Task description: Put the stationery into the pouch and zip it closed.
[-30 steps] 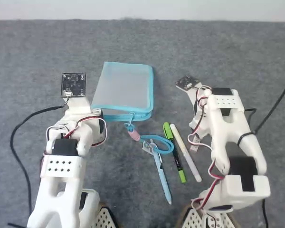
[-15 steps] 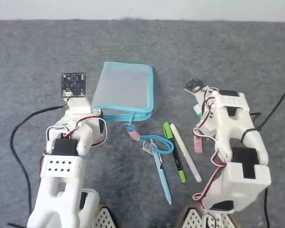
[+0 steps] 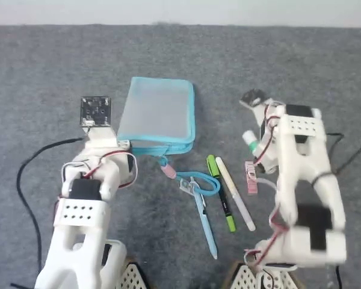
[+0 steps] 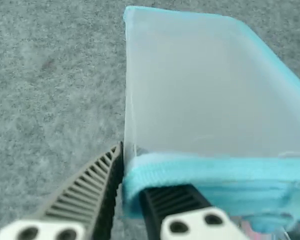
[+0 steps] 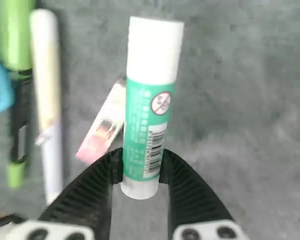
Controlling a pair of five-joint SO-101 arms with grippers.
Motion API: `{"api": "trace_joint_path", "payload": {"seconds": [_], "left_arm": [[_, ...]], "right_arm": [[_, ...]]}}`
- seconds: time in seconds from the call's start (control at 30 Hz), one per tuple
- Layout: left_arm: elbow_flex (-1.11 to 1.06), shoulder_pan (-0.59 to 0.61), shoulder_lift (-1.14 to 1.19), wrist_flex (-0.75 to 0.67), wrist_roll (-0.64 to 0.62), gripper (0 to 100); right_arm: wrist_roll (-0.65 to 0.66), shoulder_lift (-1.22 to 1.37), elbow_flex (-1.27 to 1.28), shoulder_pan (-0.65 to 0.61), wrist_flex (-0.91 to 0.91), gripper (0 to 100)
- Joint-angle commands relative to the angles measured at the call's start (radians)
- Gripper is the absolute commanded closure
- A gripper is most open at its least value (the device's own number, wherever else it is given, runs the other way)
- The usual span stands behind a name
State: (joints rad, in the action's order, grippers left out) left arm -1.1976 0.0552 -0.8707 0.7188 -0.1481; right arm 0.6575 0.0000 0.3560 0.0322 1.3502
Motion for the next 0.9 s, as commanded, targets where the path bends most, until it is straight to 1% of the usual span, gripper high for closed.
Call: {"api": "trace_joint_path", "payload": {"seconds": [0.0,0.13,0.23,0.33,0.5,0.6,0.8,0.87], "left_arm": [[-0.030,-0.100,-0.032,-0.060,-0.011,99],[-0.042,-0.137,-0.028,-0.103,-0.021,99],[-0.039,-0.140,-0.026,-0.124,-0.025,99],[-0.039,-0.146,-0.025,-0.163,-0.026,99],[-0.039,-0.250,-0.025,-0.172,-0.026,99],[-0.039,-0.287,-0.025,-0.172,-0.025,99],[-0.038,-0.287,-0.025,-0.172,-0.021,99],[-0.038,-0.287,-0.025,-0.172,-0.021,99]], "right_arm": [[-0.044,-0.358,-0.074,-0.058,0.177,99.1],[-0.051,-0.599,-0.074,-0.199,0.326,99.1],[-0.051,-0.693,-0.075,-0.332,0.427,99.1],[-0.075,-0.720,-0.063,-0.435,0.444,99.1],[-0.103,-0.670,-0.051,-0.588,0.443,99.1],[-0.135,-0.621,-0.057,-0.627,0.443,99.1],[-0.143,-0.487,-0.066,-0.631,0.429,99.1],[-0.167,-0.426,-0.094,-0.628,0.429,99.1]]}}
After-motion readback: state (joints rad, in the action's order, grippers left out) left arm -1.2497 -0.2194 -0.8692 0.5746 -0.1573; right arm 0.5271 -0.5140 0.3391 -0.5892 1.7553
